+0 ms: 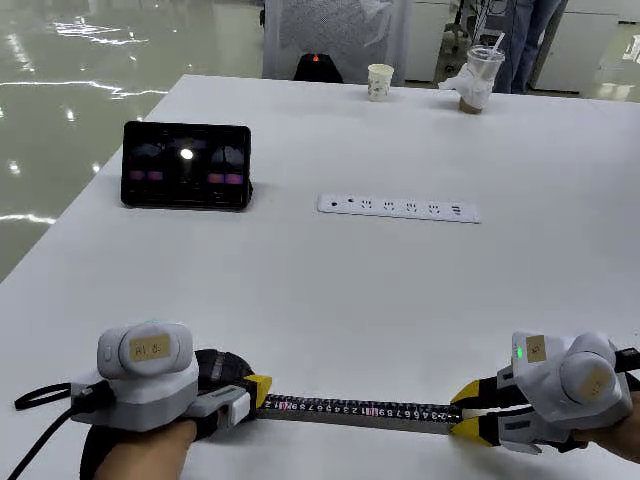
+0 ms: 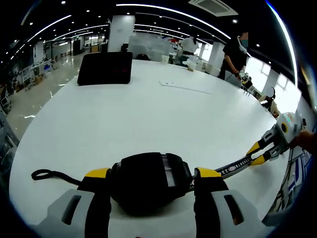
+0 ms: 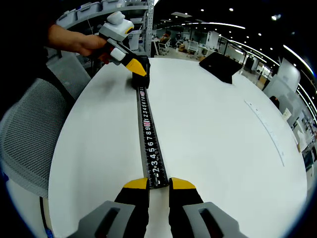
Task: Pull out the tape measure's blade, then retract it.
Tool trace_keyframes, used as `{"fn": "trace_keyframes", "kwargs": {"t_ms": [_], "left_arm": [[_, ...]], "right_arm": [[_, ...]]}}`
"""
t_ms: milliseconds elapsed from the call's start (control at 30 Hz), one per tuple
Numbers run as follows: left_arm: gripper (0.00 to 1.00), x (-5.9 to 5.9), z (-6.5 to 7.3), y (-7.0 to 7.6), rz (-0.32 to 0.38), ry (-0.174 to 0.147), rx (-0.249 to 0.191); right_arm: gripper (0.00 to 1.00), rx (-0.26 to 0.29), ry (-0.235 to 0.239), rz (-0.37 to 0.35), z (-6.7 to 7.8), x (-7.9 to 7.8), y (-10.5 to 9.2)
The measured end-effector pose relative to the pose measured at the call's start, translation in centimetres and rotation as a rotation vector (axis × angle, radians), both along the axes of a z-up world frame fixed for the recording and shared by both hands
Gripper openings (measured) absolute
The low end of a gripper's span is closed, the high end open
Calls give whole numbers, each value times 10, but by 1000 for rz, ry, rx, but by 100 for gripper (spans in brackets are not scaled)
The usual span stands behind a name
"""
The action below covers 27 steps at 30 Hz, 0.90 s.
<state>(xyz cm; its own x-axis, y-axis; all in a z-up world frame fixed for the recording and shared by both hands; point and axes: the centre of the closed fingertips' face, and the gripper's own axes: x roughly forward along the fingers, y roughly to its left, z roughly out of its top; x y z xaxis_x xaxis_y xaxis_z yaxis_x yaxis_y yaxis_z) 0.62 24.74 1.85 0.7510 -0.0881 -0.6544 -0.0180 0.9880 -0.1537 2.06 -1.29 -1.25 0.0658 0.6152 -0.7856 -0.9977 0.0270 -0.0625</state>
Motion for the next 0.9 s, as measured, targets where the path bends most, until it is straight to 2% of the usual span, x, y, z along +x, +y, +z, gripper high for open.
{"fn": "trace_keyframes", "kwargs": {"t_ms": [800, 900], "left_arm": [[59, -1, -4, 2, -10, 41, 53], [58, -2, -4, 2, -12, 47, 48]], "right_arm": [[11, -8, -7, 22, 0, -2, 2], [11, -6, -8, 25, 0, -3, 5]]}}
